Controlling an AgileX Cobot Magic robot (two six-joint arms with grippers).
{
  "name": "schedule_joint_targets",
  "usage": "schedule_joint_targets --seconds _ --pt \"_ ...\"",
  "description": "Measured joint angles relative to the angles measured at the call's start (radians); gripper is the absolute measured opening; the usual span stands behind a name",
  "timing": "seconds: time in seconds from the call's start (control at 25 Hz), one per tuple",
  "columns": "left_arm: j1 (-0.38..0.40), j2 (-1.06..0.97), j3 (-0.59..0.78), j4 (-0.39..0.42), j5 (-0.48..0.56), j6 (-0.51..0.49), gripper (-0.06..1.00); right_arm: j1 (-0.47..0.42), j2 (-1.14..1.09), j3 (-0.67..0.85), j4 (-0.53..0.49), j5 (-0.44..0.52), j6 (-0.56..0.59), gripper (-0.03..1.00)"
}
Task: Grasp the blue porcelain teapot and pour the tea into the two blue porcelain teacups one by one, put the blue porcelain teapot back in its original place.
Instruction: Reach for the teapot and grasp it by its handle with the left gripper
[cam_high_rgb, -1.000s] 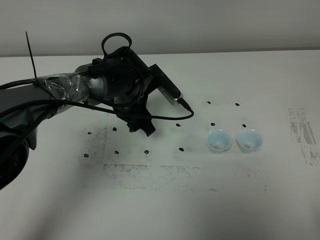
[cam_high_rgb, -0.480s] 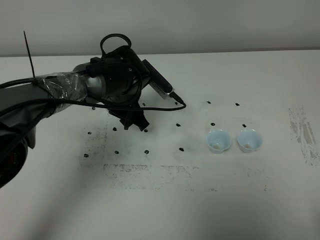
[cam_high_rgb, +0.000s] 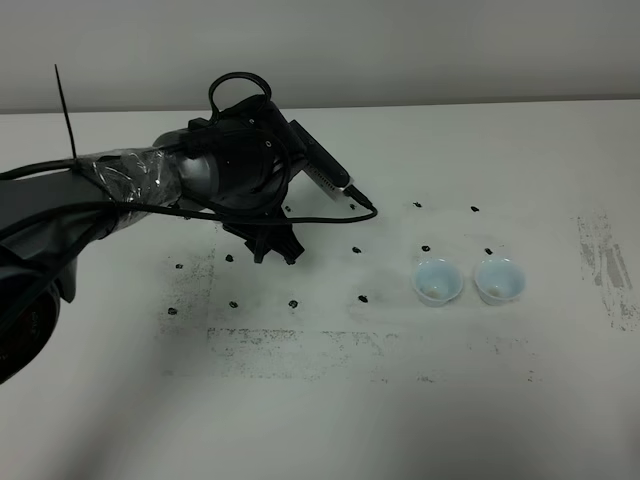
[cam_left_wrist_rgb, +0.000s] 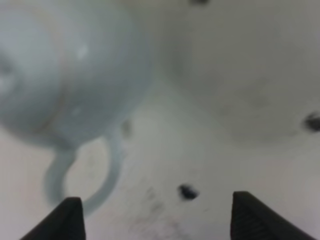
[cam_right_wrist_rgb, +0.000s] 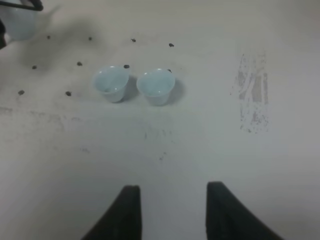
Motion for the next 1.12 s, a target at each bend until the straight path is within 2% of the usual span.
schedule_joint_targets --seconds 0.16,0.32,0.6,1.12 --pt "-0.017 0.000 0.000 -0.066 -0.051 0.088 0.59 0.000 0.000 0.000 0.000 0.000 0.000 0.30" --pt "-0.009 0.017 0.001 -0.071 -0.062 0.135 0.59 0.000 0.000 0.000 0.000 0.000 0.000 0.30" --pt "0.030 0.051 0.005 -0.050 -0.057 0.139 0.59 0.000 0.000 0.000 0.000 0.000 0.000 0.30" --pt "0.031 0.051 0.011 -0.034 -0.024 0.109 0.59 0.000 0.000 0.000 0.000 0.000 0.000 0.30"
